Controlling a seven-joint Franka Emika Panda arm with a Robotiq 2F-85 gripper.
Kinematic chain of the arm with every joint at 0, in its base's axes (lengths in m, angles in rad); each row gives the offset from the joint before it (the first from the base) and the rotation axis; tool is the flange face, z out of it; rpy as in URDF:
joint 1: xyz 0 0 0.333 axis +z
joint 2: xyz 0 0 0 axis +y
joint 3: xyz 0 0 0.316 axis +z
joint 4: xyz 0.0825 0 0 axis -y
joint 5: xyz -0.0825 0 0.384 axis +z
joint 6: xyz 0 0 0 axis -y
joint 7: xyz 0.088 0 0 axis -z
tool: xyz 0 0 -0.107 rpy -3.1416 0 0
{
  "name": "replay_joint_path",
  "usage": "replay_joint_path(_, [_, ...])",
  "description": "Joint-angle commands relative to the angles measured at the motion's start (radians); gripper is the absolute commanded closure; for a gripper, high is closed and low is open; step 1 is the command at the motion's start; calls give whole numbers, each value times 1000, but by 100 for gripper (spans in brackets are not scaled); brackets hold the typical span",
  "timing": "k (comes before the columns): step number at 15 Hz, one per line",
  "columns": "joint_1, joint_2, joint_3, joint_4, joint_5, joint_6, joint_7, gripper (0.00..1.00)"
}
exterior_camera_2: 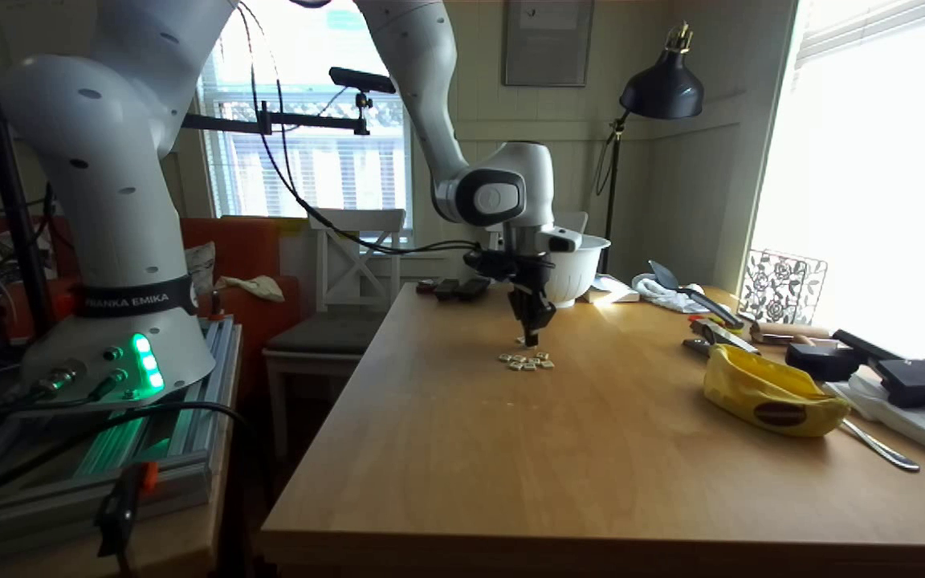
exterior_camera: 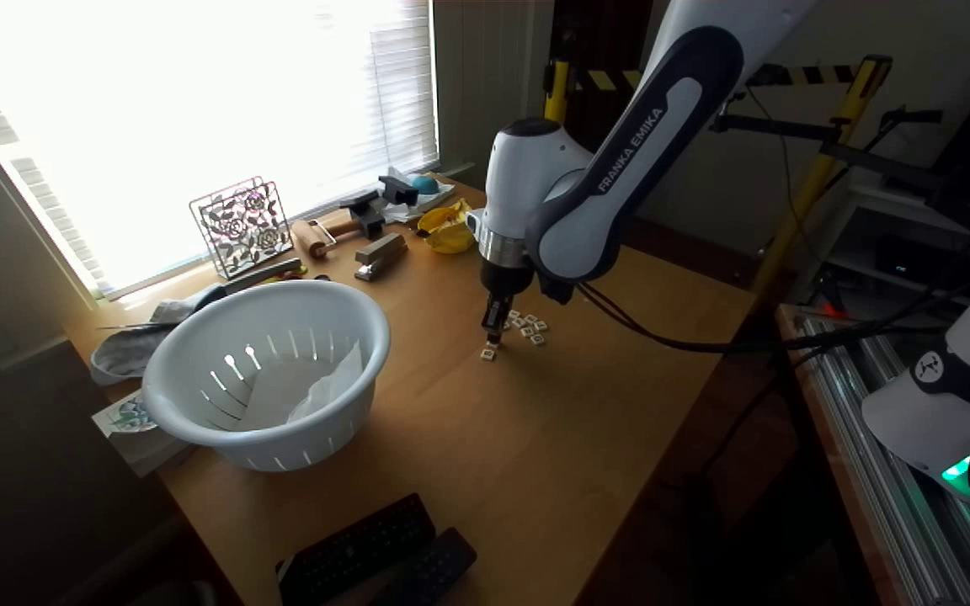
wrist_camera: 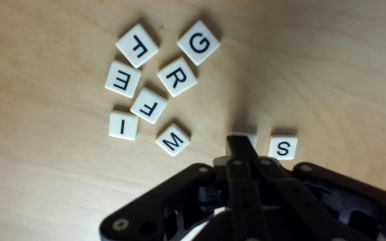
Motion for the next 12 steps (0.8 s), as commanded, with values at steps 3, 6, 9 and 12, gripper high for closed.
replay_joint_path(3, [4, 42, 2, 22, -27, 17, -21, 100])
replay_joint_path(6, [3, 40, 5, 21, -27, 10, -27, 100])
replay_joint_path(9, [6, 39, 4, 19, -30, 12, -28, 100])
replay_joint_path(12, [8, 40, 5, 20, -30, 11, -29, 100])
